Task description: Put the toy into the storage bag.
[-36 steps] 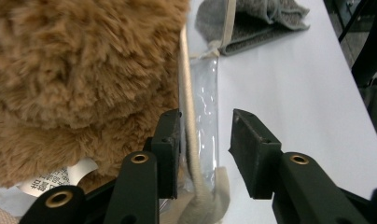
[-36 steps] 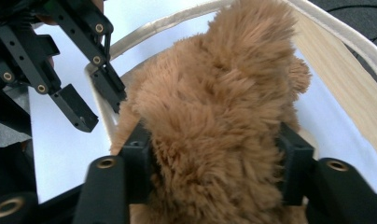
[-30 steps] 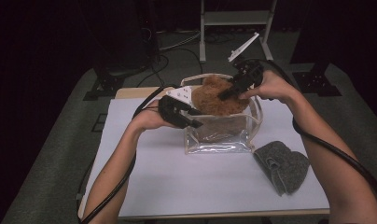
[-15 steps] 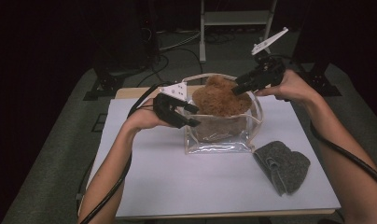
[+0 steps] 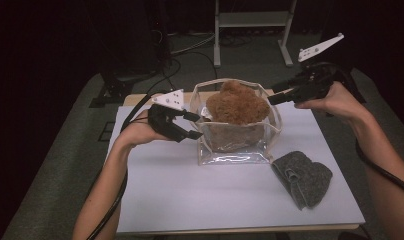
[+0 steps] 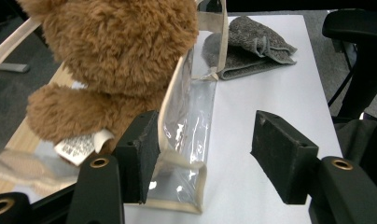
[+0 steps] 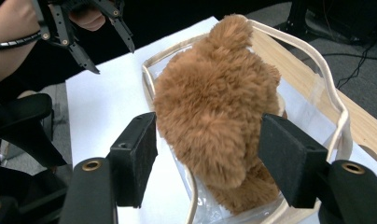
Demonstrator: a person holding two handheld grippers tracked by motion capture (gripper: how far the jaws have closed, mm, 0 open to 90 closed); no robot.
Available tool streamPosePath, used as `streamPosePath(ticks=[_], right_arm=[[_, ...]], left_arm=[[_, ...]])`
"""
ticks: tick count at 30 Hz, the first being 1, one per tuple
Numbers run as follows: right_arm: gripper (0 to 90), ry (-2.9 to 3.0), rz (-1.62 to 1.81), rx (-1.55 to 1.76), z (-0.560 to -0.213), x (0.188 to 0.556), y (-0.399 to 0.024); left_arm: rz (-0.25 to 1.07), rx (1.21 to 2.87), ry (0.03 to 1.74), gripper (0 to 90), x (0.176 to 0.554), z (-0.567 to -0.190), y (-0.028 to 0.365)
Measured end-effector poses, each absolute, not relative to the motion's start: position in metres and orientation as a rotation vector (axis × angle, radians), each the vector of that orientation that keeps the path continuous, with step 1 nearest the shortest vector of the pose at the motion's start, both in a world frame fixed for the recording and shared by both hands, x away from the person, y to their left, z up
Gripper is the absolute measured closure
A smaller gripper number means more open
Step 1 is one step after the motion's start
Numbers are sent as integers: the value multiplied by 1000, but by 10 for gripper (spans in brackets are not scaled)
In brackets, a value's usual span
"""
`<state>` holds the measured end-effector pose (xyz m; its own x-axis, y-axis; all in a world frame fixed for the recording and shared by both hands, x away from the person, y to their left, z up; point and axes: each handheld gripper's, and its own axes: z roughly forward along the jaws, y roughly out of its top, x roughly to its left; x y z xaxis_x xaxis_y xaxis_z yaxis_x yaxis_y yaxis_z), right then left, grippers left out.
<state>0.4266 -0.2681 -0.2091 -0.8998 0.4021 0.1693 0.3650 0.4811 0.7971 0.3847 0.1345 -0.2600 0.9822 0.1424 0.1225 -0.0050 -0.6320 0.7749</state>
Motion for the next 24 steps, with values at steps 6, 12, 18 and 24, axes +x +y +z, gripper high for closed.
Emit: streamPosePath(ticks=[6,12,18,24], right_arm=[[358,2646,1436,705,-217,414,-284],[346,2611,1461,737,-224,402,-300],[333,2602,1456,762,-235,393,-310],[317,2588,1466,787,-247,384,-319]], left_arm=[[222,2243,126,380,376,-260,147],[224,2238,163,364,371,-264,157],[214,2227,192,345,366,-270,167],[218,2226,213,325,360,-277,176]])
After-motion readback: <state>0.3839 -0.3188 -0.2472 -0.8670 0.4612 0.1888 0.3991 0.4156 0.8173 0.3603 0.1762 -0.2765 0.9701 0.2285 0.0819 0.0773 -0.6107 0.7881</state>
